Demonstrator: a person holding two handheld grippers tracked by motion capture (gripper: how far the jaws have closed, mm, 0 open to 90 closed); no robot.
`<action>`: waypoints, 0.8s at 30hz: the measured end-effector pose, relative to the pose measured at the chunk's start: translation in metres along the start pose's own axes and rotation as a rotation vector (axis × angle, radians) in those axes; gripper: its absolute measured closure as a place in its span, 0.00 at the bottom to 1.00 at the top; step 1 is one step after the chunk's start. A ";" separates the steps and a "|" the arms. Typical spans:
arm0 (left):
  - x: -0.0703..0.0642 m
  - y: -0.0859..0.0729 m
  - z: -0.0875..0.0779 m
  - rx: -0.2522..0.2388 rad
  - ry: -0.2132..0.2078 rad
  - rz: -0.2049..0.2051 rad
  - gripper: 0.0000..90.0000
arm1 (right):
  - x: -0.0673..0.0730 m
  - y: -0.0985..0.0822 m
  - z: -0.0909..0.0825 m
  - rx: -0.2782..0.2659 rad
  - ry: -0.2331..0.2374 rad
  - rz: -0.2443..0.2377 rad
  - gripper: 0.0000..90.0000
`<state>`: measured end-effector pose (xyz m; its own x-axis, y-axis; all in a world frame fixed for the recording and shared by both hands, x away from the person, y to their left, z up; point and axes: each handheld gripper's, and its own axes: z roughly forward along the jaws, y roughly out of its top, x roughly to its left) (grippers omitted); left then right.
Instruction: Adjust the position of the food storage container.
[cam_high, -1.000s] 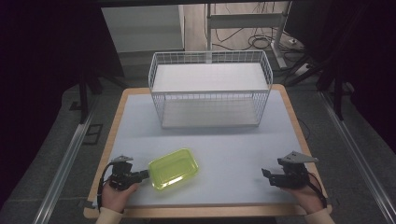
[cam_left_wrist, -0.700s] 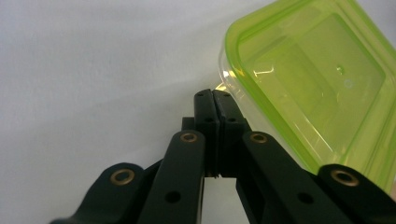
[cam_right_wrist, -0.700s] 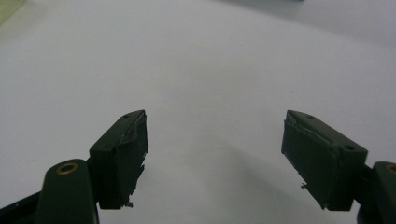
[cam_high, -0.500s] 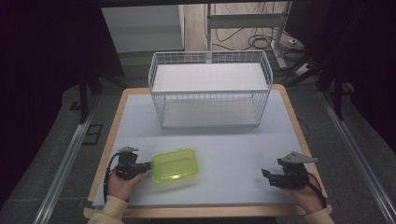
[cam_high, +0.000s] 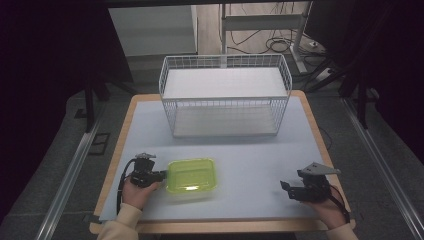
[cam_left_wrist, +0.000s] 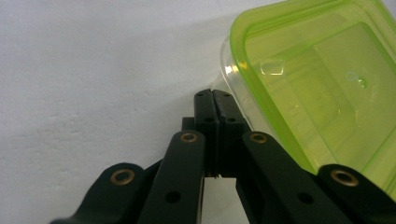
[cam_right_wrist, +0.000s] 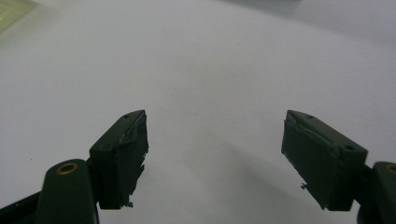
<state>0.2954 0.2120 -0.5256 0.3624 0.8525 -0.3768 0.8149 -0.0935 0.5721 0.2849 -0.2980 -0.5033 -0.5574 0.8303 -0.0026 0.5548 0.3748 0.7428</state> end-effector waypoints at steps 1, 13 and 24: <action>0.000 0.000 0.000 -0.001 0.001 -0.002 0.99 | 0.000 0.000 0.000 0.000 -0.001 0.001 0.25; -0.027 0.011 0.020 0.034 -0.025 0.048 0.99 | 0.000 0.001 0.000 0.001 -0.001 0.001 0.25; -0.045 0.011 0.033 0.069 -0.044 0.094 0.99 | 0.000 0.001 0.000 0.002 0.000 0.000 0.25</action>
<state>0.3034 0.1552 -0.5265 0.4568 0.8151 -0.3562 0.8051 -0.2086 0.5552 0.2852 -0.2980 -0.5027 -0.5571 0.8304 -0.0030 0.5558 0.3756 0.7416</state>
